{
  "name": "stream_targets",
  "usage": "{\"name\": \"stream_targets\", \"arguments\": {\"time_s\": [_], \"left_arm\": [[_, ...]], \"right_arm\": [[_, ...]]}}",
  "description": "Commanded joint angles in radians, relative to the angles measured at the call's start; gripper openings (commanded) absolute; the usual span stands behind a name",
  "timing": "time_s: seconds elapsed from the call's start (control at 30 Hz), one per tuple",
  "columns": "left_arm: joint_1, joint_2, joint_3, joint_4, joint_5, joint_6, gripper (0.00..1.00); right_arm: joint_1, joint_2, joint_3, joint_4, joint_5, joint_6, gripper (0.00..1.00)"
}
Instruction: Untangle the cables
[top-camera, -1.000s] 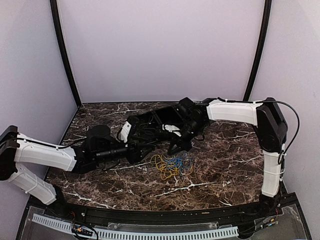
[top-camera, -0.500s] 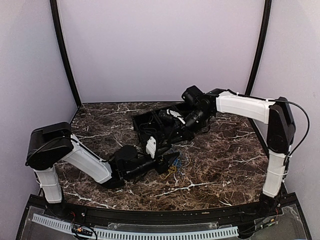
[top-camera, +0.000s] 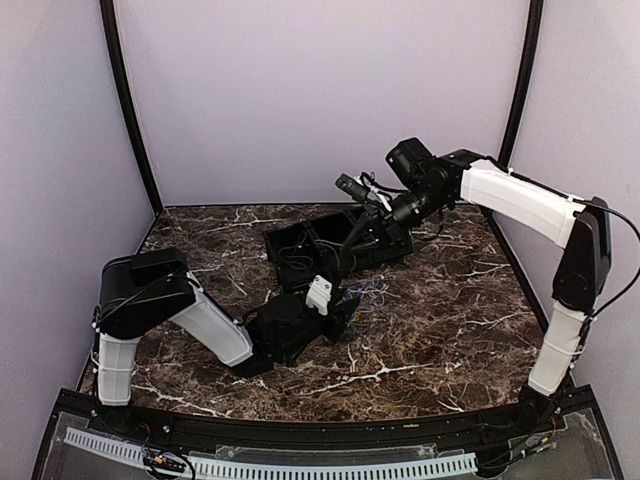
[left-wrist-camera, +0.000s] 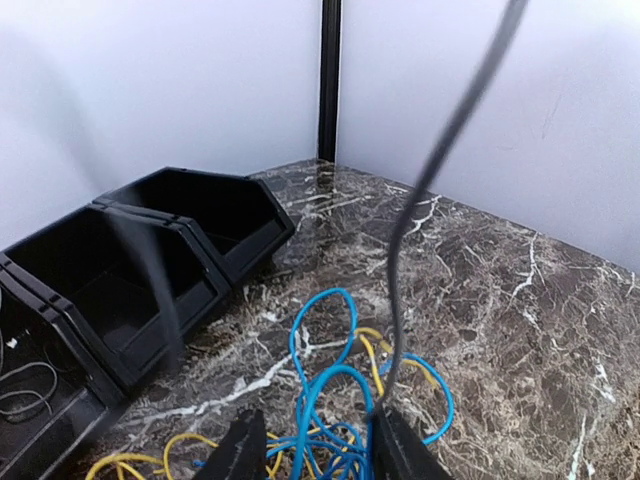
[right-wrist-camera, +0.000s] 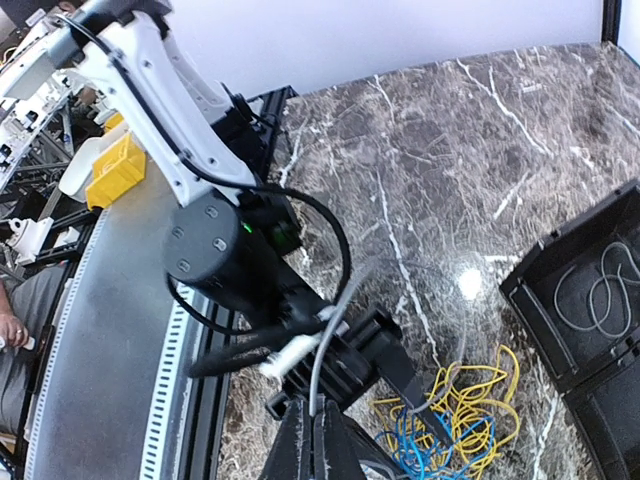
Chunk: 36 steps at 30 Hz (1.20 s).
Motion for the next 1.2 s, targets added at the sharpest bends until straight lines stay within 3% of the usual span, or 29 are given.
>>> {"name": "stream_targets", "arguments": {"time_s": [0.0,0.27,0.53,0.73,0.87,0.93,1.0,1.17], "left_arm": [[0.001,0.005,0.033,-0.094,0.05,0.006,0.32],[-0.001,0.004,-0.007,-0.123,0.082,-0.017,0.24],[-0.005,-0.013,-0.05,-0.142,0.099,-0.076,0.22],[-0.012,-0.011,-0.054,-0.176,0.102,-0.105,0.18],[-0.028,-0.033,-0.063,-0.189,0.11,-0.092,0.11],[-0.043,-0.06,-0.08,-0.191,0.106,-0.076,0.09],[-0.061,-0.099,-0.092,-0.201,0.1,-0.064,0.15],[-0.123,-0.255,-0.117,-0.261,0.057,-0.025,0.41]], "right_arm": [[-0.012,-0.053,0.116,-0.075,-0.078,-0.004,0.0],[-0.117,-0.077,0.383,-0.116,-0.224,0.05,0.0],[-0.166,-0.169,0.452,-0.051,-0.326,0.101,0.0],[-0.278,-0.173,0.502,0.029,-0.599,0.223,0.0],[-0.283,-0.179,0.47,-0.007,-0.544,0.178,0.0],[-0.281,-0.212,0.36,0.065,-0.467,0.207,0.0],[-0.276,-0.273,0.198,0.242,-0.374,0.313,0.0],[-0.254,-0.331,-0.055,0.362,-0.193,0.342,0.0]]}}
